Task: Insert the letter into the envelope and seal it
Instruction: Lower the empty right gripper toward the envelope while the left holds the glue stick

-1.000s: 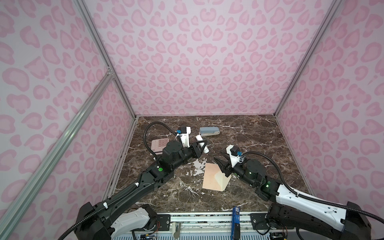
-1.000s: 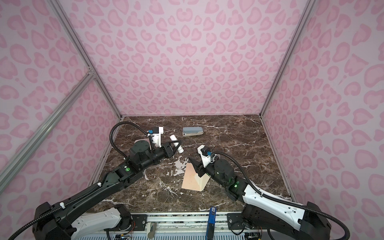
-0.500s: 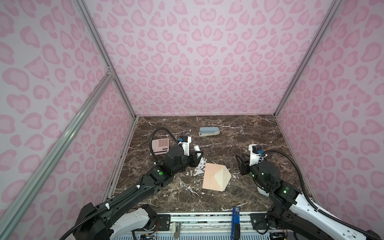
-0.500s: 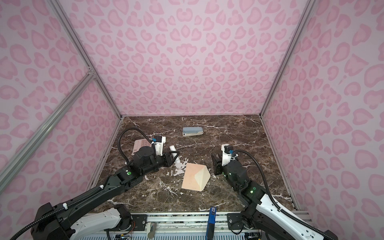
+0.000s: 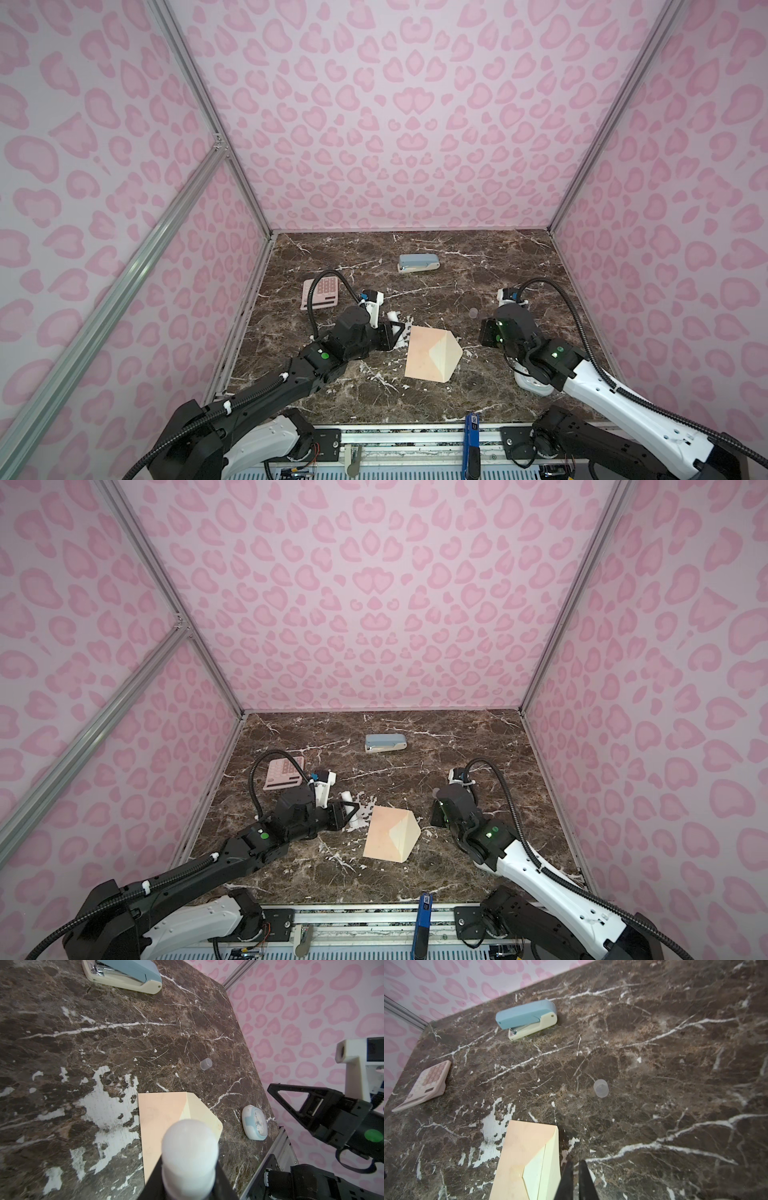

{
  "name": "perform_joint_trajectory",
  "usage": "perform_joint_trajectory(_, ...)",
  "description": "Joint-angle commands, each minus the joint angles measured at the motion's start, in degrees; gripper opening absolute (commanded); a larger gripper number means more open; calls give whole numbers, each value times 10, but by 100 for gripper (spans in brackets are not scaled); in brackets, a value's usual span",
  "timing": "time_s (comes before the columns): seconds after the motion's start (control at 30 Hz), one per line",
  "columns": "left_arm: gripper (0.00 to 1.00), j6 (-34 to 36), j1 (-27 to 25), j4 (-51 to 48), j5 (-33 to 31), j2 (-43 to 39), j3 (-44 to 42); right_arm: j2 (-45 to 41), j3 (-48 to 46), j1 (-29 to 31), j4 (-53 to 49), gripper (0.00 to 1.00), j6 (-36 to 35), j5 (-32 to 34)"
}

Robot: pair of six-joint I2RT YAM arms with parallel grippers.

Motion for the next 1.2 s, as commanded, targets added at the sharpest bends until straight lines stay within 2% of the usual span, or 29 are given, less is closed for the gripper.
perform_joint_trajectory(0.0, 4, -14, -1, 42, 18, 9, -13, 17, 3, -2, -32, 7, 39, -19)
perform_joint_trajectory(0.23, 4, -33, -7, 98, 39, 51, -32, 38, -11, -9, -51, 0, 60, -38)
perform_joint_trajectory(0.5, 4, -46, -8, 143, 70, 118, -30, 64, -45, -43, -29, 0, 66, -87)
perform_joint_trajectory(0.93, 4, -54, -9, 172, 115, 205, -22, 174, -48, -59, 42, 0, 51, -193)
perform_joint_trajectory(1.17, 4, -55, -9, 176, 130, 227, -18, 186, -53, -56, 78, 0, 59, -217)
